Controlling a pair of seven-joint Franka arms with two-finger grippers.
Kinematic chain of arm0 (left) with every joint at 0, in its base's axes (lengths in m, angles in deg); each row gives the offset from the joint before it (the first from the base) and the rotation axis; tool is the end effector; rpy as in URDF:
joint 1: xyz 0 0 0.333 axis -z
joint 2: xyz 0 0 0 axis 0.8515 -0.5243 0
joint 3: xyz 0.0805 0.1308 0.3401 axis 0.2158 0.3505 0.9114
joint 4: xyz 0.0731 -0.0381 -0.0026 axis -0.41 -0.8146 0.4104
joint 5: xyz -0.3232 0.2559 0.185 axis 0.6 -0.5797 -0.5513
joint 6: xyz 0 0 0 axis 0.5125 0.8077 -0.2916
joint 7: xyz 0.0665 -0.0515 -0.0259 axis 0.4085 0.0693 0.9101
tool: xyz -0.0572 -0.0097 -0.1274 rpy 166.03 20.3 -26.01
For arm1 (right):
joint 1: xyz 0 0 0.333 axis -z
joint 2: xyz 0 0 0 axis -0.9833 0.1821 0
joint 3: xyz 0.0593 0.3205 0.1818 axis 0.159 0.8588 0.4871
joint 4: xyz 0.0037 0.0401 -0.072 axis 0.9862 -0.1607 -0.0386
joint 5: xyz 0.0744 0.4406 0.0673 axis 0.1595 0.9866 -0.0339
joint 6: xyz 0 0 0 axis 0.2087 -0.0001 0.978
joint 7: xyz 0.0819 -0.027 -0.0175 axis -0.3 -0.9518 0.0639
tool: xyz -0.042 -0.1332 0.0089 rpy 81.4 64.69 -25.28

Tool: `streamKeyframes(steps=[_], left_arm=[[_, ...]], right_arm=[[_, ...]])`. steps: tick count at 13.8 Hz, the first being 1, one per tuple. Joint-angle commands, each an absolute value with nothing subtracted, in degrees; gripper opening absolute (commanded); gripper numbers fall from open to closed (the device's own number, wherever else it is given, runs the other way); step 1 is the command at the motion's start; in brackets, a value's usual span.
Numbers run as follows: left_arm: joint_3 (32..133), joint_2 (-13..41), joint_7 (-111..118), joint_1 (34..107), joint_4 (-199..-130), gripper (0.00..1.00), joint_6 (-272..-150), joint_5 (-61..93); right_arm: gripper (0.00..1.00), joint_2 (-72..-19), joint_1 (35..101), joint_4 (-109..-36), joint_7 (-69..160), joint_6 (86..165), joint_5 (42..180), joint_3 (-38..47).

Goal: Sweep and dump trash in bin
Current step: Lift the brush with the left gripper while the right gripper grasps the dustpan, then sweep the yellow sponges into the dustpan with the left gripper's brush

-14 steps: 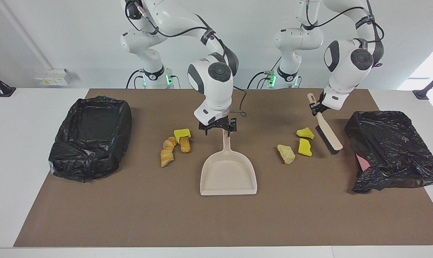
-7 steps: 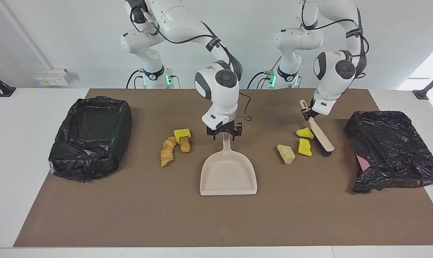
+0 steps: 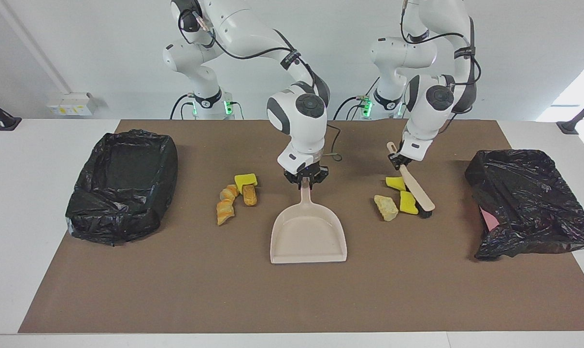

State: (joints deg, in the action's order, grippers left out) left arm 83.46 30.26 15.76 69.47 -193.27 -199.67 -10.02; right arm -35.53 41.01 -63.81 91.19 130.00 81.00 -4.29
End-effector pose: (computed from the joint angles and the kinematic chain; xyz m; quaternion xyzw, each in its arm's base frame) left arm 0.4877 -0.1128 0.3256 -0.9918 -0.1180 0.0425 0.0249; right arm 0.5995 0.4517 0.3446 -0.9999 0.0101 -0.0098 0.0056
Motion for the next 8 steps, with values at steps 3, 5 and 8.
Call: streamKeyframes(steps=[3, 5, 8], left_arm=[[84.12, 28.0, 6.37, 70.77, -190.35, 0.0, -199.73, -9.18], [84.3, 27.65, 1.53, 70.25, -189.91, 0.0, -199.56, -9.18], [84.21, 28.0, -0.52, 70.07, -190.52, 0.0, -199.47, -9.18]], right_arm=[[0.0, -40.27, 43.74, -65.73, 65.4, 129.87, 81.38, -4.38], [0.0, -44.48, 45.05, -70.28, 56.85, 129.77, 81.03, -4.47], [0.0, -48.54, 45.41, -75.83, 39.73, 129.07, 79.63, -4.55]])
